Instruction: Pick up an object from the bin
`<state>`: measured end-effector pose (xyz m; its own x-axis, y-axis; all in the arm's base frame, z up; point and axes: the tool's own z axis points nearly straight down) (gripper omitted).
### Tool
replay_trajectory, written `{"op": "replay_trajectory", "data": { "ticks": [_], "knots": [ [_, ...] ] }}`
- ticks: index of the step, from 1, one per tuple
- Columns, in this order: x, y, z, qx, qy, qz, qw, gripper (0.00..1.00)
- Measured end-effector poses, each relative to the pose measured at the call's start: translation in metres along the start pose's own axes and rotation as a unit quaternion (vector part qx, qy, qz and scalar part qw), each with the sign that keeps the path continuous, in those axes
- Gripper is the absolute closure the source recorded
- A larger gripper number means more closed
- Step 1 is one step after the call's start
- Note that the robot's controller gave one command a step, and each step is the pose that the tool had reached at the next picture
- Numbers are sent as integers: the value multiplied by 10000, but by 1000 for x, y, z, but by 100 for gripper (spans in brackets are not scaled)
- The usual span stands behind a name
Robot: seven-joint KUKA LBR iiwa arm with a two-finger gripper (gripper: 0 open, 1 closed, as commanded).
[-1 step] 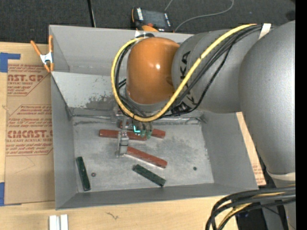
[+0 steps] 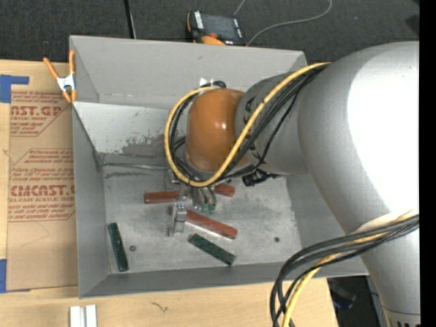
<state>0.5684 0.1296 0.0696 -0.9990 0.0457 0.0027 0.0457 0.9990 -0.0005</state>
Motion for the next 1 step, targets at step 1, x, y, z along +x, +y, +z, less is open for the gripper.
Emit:
{"op": "replay_trajectory", "data": {
  "ticks": [1],
  "knots": [
    [-1, 2, -4, -12, -20, -8, 10000, 100]
  ]
}}
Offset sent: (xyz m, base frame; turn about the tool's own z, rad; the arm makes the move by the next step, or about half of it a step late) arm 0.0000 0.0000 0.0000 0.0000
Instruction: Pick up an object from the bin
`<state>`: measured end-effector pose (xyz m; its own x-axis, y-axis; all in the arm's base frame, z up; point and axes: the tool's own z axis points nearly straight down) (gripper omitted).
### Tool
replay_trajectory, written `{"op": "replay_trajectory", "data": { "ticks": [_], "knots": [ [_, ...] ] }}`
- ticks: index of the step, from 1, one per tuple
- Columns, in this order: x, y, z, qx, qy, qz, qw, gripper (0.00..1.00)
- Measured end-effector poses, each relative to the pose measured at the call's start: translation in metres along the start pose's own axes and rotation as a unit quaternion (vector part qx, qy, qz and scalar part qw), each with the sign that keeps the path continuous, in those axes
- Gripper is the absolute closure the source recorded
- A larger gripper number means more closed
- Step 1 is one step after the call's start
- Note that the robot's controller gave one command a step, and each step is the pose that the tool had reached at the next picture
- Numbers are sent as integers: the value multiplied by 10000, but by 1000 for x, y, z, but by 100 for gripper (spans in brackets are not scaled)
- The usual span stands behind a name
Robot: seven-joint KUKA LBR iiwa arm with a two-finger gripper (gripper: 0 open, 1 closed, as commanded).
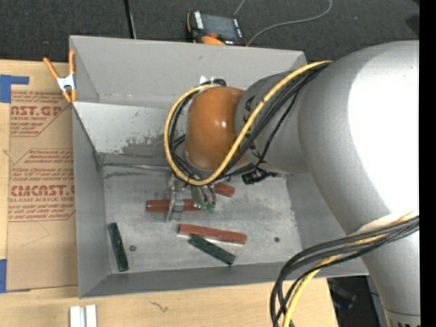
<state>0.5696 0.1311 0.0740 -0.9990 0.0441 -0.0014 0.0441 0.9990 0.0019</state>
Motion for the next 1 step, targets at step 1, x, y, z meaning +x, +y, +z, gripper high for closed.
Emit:
{"op": "replay_trajectory", "data": {
  "ticks": [1],
  "knots": [
    [32, -17, -189, -4, -39, -63, 10000, 100]
  ]
}}
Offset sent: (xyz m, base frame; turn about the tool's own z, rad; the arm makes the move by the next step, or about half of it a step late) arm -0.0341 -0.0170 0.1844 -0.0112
